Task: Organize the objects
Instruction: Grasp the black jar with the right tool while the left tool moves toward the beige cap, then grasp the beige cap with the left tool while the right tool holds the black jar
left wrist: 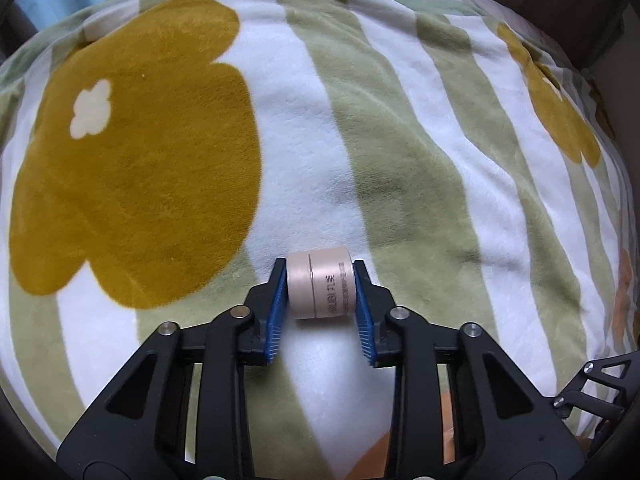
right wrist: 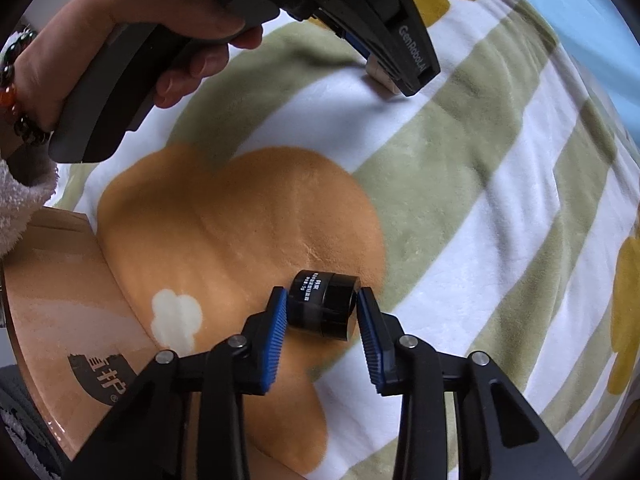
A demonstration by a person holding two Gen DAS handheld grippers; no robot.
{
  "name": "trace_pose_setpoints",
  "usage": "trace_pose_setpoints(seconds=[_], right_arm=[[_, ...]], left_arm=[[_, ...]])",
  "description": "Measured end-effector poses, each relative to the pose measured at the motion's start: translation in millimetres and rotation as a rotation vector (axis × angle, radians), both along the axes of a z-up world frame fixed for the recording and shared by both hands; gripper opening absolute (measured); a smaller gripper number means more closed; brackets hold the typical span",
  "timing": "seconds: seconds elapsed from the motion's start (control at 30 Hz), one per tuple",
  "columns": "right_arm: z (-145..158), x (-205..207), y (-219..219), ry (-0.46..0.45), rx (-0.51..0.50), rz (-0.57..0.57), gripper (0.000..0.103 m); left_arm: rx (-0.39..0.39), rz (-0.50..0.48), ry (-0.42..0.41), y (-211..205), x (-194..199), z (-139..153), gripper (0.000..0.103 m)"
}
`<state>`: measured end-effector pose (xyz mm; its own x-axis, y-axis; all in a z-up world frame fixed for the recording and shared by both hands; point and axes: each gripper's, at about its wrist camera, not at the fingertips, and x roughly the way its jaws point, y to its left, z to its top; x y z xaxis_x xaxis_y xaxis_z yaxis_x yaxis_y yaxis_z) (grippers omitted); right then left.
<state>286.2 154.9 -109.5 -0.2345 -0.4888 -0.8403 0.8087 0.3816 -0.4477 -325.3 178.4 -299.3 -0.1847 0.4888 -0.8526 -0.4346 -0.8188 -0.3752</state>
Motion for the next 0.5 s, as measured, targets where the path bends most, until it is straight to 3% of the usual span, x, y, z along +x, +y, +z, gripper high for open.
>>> trace_pose_setpoints(seconds=[0.5], right_arm=[[21.1,-15.7,18.8,-0.039,-0.058,-0.038,0.032]], left_arm=[[0.019,-0.012,0.019,-16.7,13.7,20.9,0.025]])
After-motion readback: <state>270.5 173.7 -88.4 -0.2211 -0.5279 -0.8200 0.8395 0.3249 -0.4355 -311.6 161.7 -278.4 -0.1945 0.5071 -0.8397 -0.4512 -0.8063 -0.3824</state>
